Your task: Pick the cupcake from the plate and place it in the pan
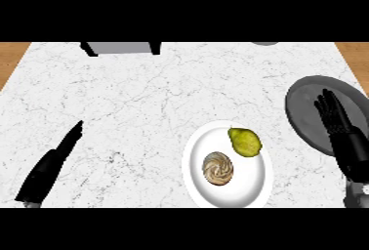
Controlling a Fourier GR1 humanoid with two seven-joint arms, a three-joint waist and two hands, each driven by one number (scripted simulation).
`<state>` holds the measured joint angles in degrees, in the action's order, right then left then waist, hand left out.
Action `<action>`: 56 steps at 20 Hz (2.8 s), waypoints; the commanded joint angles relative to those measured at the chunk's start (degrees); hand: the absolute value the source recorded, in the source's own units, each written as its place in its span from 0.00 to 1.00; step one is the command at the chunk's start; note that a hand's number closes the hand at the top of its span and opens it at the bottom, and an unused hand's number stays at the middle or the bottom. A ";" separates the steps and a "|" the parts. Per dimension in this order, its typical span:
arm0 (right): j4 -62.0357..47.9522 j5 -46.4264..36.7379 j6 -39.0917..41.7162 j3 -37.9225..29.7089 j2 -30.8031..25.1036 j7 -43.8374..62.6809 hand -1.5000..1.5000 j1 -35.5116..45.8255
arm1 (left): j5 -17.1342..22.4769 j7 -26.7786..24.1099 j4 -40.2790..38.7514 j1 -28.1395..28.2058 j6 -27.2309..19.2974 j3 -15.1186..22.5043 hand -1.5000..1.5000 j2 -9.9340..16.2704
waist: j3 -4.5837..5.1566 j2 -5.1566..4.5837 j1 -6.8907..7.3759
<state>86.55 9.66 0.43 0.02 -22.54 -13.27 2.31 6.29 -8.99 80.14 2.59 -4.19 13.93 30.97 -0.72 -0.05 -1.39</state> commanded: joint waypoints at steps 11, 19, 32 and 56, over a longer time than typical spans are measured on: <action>4.92 -43.17 -22.16 19.93 1.20 18.47 0.00 13.54 | 13.87 14.03 5.30 -7.34 0.25 2.92 0.50 -17.51 | 0.82 0.23 1.60; 2.91 -59.23 -2.40 34.13 3.83 42.53 0.00 20.35 | 14.57 15.99 3.49 -8.44 0.08 0.92 0.50 -16.93 | 1.13 0.31 1.84; -11.28 -57.76 44.13 40.74 21.73 78.47 0.00 30.41 | 15.93 18.78 6.46 -10.03 0.38 0.96 0.50 -17.37 | 1.08 0.34 3.12; -18.76 -49.09 46.24 46.85 22.41 95.97 0.00 34.14 | 14.13 19.97 6.16 -9.87 -1.25 0.39 0.50 -18.72 | 0.83 0.29 1.51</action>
<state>68.93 -40.11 41.42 46.46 -2.45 67.90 36.34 20.51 10.70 87.55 -6.23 -4.91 14.85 13.00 0.31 0.67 1.01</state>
